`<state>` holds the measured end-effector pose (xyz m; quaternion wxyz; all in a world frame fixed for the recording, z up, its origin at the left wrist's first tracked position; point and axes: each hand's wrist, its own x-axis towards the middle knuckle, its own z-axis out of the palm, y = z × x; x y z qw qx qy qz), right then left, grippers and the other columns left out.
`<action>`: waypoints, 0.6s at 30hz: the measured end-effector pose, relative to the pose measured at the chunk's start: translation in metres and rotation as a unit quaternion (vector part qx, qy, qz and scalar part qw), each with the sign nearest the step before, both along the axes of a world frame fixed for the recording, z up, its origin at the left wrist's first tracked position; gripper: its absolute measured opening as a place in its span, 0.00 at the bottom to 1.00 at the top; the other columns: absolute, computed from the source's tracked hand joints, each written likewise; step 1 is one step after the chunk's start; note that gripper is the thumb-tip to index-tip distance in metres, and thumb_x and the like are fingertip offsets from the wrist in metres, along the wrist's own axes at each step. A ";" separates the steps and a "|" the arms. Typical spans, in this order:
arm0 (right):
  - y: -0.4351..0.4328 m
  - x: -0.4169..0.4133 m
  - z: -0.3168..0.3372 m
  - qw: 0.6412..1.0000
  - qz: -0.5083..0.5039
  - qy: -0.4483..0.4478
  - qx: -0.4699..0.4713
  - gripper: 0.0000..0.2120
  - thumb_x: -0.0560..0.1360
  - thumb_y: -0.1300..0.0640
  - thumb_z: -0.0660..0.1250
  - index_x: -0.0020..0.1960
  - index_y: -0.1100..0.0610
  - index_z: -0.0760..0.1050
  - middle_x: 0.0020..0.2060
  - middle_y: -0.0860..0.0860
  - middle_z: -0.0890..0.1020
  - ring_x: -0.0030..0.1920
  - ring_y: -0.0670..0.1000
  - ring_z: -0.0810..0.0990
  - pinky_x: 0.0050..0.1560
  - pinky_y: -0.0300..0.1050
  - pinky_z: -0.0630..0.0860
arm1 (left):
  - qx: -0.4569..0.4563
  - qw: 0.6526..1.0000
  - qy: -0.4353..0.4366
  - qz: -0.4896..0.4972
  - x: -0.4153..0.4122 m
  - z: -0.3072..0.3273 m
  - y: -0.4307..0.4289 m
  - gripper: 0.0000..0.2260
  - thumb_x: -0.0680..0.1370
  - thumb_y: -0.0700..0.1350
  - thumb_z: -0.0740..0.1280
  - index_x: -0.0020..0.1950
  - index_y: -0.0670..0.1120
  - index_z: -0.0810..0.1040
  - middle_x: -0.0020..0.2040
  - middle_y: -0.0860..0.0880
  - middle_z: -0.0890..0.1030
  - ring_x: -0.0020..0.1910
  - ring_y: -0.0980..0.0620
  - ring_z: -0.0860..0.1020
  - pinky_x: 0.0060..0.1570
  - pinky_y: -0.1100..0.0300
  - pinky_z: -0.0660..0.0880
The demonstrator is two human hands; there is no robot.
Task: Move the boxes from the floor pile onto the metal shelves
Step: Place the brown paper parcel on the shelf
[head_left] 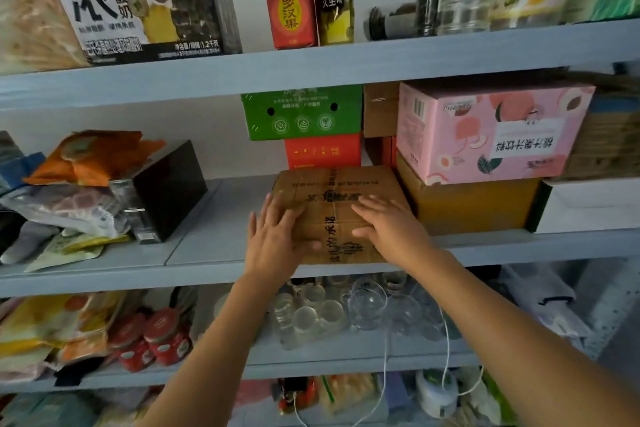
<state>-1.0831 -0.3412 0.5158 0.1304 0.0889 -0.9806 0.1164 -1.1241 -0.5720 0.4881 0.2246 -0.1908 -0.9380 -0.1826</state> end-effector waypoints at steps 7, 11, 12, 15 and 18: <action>0.015 -0.021 0.004 0.999 0.016 -0.012 -0.037 0.26 0.81 0.49 0.61 0.77 0.48 0.61 0.77 0.45 0.60 0.78 0.45 0.54 0.78 0.50 0.48 | -0.052 0.998 0.015 -0.013 -0.017 0.006 0.020 0.34 0.74 0.67 0.65 0.77 0.58 0.62 0.73 0.51 0.69 0.74 0.46 0.64 0.77 0.50 0.53; 0.022 -0.030 -0.002 0.999 0.017 -0.004 -0.036 0.25 0.81 0.49 0.61 0.77 0.48 0.62 0.77 0.45 0.60 0.78 0.44 0.54 0.78 0.50 0.48 | -0.043 0.999 0.007 -0.015 -0.024 0.004 0.026 0.33 0.74 0.66 0.66 0.76 0.58 0.64 0.73 0.50 0.69 0.73 0.46 0.65 0.76 0.50 0.55; 0.024 -0.032 -0.003 0.999 0.018 -0.002 -0.041 0.25 0.81 0.49 0.61 0.76 0.48 0.62 0.77 0.44 0.61 0.78 0.44 0.55 0.78 0.50 0.48 | -0.041 0.999 0.008 -0.013 -0.025 0.003 0.027 0.33 0.73 0.66 0.66 0.76 0.58 0.65 0.73 0.50 0.70 0.73 0.46 0.65 0.76 0.50 0.55; 0.028 -0.037 -0.005 0.998 0.020 0.002 -0.054 0.25 0.80 0.49 0.62 0.76 0.47 0.63 0.77 0.44 0.62 0.77 0.44 0.56 0.78 0.50 0.49 | -0.030 0.999 0.008 -0.015 -0.026 0.003 0.030 0.33 0.73 0.65 0.68 0.76 0.57 0.66 0.72 0.50 0.70 0.73 0.46 0.65 0.76 0.50 0.56; 0.028 -0.039 -0.009 0.999 0.015 0.010 -0.043 0.24 0.81 0.48 0.61 0.76 0.47 0.63 0.77 0.44 0.62 0.77 0.44 0.56 0.77 0.50 0.50 | -0.022 1.000 0.013 -0.015 -0.026 0.000 0.031 0.32 0.73 0.64 0.69 0.74 0.55 0.68 0.72 0.49 0.71 0.73 0.45 0.66 0.76 0.48 0.56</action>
